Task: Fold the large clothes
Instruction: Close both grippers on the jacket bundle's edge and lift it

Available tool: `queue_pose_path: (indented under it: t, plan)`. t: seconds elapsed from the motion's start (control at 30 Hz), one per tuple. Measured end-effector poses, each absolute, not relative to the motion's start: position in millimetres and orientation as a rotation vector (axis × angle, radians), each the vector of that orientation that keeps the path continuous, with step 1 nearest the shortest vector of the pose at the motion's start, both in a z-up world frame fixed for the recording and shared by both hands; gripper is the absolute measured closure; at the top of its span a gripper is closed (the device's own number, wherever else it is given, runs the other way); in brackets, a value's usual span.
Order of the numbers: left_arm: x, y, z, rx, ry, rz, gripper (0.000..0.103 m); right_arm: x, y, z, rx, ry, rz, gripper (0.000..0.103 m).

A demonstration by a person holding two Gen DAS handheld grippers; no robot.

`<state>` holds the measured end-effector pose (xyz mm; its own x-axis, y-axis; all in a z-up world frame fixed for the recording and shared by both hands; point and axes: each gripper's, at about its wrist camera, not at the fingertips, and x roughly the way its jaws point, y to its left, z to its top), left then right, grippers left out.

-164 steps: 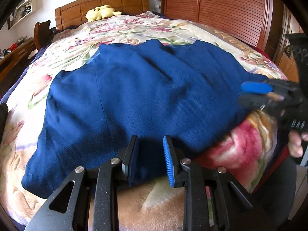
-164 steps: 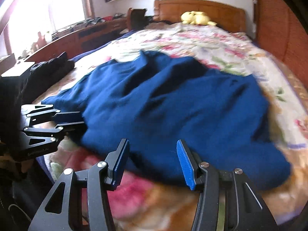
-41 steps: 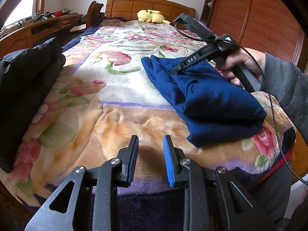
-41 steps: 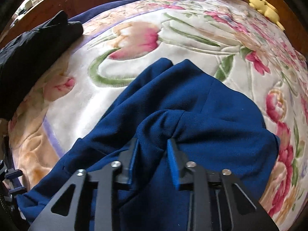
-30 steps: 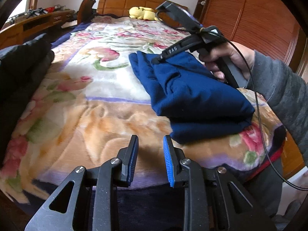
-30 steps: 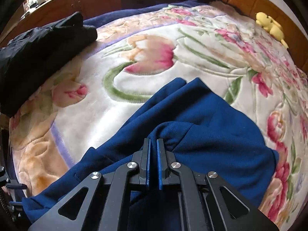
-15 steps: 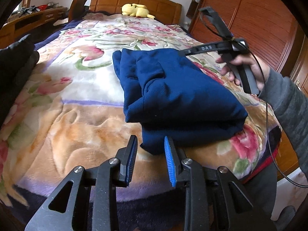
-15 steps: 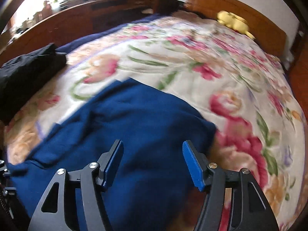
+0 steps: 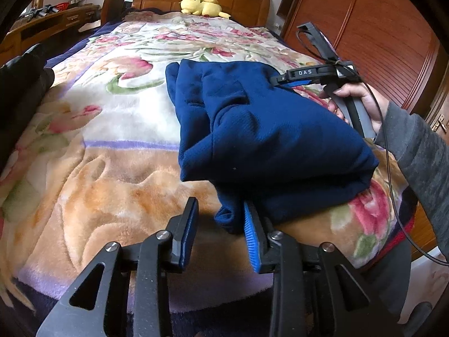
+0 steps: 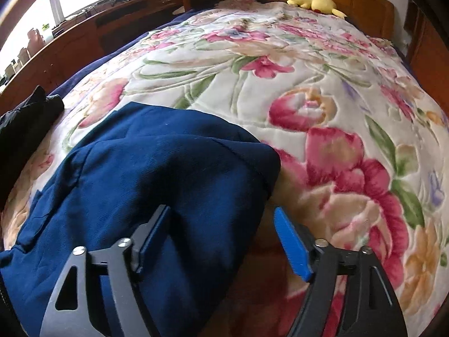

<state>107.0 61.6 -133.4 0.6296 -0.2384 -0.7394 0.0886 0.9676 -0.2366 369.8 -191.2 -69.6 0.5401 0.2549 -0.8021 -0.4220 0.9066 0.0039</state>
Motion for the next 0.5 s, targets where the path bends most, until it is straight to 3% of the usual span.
queue_pose_path:
  t: [0.13, 0.5]
  plan:
    - [110, 59, -136, -0.170, 0.876, -0.177, 0.068, 386, -195, -81, -0.181, 0.941, 0.401, 0.006]
    - [103, 54, -133, -0.165, 0.863, -0.153, 0.067, 406, -202, -99, -0.070, 0.996, 0.442, 0.006]
